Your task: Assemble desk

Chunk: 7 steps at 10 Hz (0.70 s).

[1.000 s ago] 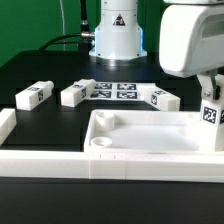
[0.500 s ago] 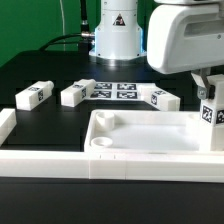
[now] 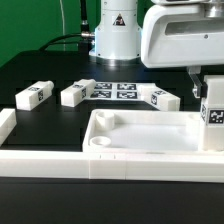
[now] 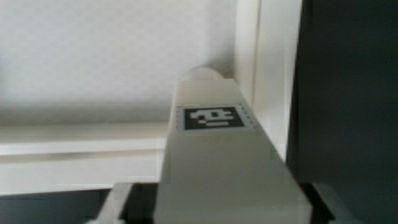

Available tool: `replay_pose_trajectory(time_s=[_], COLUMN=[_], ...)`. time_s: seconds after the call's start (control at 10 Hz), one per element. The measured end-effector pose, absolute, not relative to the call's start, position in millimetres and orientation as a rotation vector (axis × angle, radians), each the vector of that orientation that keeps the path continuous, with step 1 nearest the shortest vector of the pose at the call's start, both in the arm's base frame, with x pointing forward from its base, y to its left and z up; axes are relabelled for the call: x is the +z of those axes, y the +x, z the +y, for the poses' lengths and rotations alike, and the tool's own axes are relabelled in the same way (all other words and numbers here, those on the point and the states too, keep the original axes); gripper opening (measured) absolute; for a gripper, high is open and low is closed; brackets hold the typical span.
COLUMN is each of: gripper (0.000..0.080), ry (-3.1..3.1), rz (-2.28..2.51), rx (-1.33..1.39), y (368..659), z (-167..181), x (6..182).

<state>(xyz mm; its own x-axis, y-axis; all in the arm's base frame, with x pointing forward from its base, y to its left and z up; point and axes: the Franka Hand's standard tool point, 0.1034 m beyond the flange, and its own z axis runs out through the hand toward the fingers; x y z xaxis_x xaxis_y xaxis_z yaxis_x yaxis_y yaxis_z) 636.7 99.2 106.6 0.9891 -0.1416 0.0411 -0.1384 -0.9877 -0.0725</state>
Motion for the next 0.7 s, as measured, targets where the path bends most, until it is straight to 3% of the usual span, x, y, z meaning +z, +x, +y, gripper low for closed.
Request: replay_pose_trajectory(time_s=[0.7], gripper=[0.0291], ry=[-3.014], rz=[0.664], rx=[-0.060], y=[637], z=[84], x=[105.6])
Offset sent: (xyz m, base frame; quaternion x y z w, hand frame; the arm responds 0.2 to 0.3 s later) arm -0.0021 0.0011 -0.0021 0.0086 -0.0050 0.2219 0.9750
